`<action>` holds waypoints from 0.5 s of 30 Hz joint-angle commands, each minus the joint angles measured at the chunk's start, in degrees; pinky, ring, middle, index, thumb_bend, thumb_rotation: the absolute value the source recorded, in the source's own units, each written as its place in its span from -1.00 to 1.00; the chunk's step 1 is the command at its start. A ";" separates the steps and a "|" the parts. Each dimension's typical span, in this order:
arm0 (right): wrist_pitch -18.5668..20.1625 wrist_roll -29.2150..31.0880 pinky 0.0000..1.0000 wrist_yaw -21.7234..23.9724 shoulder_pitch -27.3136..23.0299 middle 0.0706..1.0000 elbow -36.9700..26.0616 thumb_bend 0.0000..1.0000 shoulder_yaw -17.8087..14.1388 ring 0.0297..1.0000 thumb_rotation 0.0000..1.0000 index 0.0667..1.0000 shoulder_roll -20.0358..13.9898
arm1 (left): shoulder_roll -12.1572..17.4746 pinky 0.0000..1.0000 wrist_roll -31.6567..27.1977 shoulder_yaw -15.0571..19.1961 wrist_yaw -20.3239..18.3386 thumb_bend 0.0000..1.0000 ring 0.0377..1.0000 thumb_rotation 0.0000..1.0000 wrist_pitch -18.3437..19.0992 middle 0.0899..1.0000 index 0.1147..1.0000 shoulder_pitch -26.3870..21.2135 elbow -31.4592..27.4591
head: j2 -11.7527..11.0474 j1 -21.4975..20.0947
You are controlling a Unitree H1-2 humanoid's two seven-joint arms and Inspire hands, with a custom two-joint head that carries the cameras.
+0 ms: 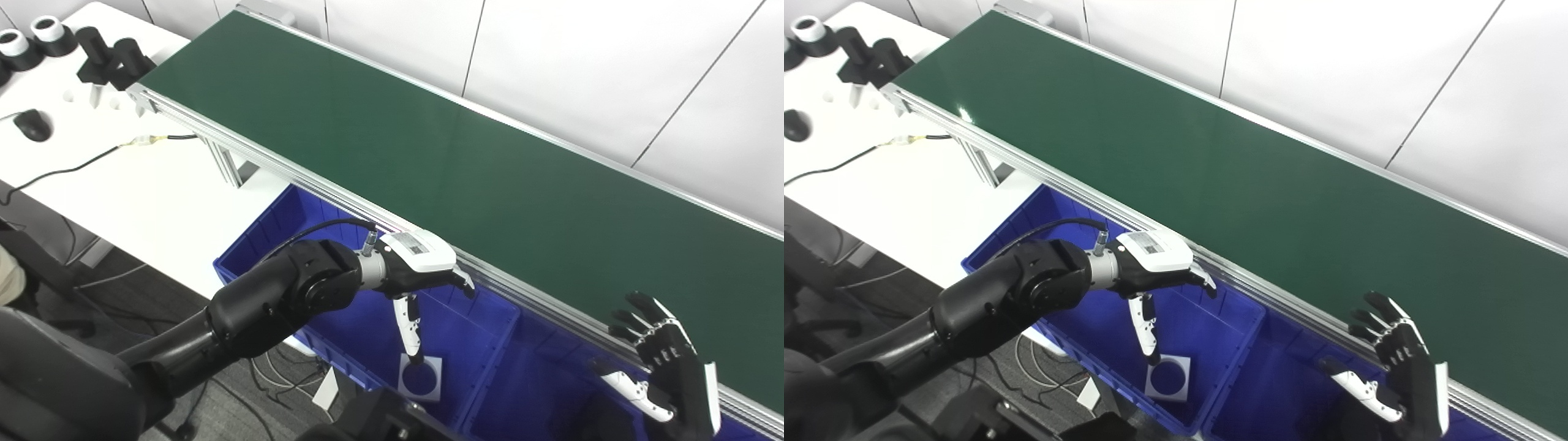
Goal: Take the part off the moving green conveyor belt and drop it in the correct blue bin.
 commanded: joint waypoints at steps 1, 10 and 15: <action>-1.16 0.69 0.29 0.20 -0.66 0.63 -0.85 0.63 -0.24 0.46 -0.56 0.54 0.41 | 0.37 0.38 -2.24 0.79 1.02 1.00 0.65 -0.23 -0.59 0.65 0.60 -1.12 -1.92 | 0.08 -2.41; -2.44 -4.47 0.25 -2.08 0.43 0.60 0.08 0.67 1.44 0.43 -0.46 0.55 2.95 | -7.27 0.53 -33.91 9.67 4.61 1.00 0.76 -0.24 -0.69 0.80 0.74 2.49 0.66 | -0.48 -23.11; -2.42 -10.64 0.23 -5.44 0.18 0.64 0.30 0.68 3.70 0.42 -0.42 0.55 5.88 | -11.45 0.54 -36.07 10.44 13.65 1.00 0.70 -0.39 -14.48 0.78 0.77 1.88 10.42 | -2.18 -39.51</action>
